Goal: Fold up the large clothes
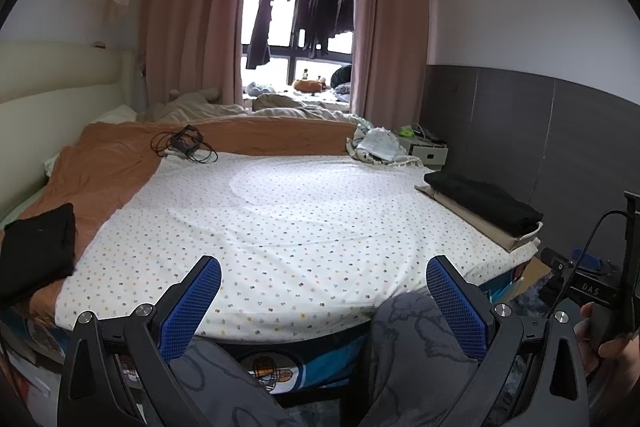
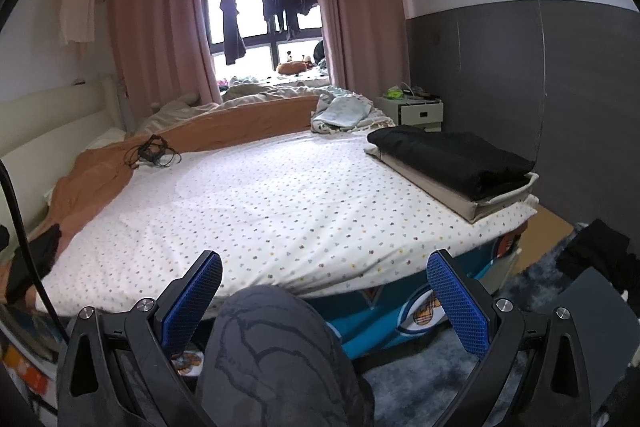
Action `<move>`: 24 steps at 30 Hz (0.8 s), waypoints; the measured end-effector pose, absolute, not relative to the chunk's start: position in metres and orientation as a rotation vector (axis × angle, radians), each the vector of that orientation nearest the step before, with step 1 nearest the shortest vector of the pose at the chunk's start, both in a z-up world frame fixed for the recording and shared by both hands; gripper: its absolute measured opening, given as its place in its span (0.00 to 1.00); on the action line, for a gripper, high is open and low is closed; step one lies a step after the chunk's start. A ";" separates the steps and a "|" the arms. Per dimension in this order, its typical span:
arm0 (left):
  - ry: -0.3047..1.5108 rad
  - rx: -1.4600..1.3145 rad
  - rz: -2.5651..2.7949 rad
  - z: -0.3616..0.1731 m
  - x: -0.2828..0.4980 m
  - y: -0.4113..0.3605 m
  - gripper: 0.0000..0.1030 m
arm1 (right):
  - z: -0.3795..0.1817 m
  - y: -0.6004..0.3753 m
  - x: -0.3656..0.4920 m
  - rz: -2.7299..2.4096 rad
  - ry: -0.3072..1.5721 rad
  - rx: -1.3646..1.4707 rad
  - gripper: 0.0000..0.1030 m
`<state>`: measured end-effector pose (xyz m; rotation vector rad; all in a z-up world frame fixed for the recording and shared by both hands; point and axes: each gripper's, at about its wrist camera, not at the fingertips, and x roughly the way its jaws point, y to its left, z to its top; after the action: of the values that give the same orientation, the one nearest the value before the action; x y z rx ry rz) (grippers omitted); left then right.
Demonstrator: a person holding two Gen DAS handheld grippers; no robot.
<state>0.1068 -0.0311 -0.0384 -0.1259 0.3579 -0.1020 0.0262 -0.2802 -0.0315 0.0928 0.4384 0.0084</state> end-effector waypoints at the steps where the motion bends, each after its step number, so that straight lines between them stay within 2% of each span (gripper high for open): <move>1: 0.359 -0.127 -0.103 -0.039 0.106 -0.031 1.00 | -0.032 -0.280 0.025 0.007 0.438 0.090 1.00; 24: 0.344 -0.130 -0.096 -0.035 0.098 -0.029 1.00 | -0.030 -0.279 0.019 0.005 0.445 0.091 1.00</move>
<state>0.0979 -0.0292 -0.0348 -0.1296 0.3445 -0.0959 0.0189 -0.2787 -0.0297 0.0914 0.4446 0.0054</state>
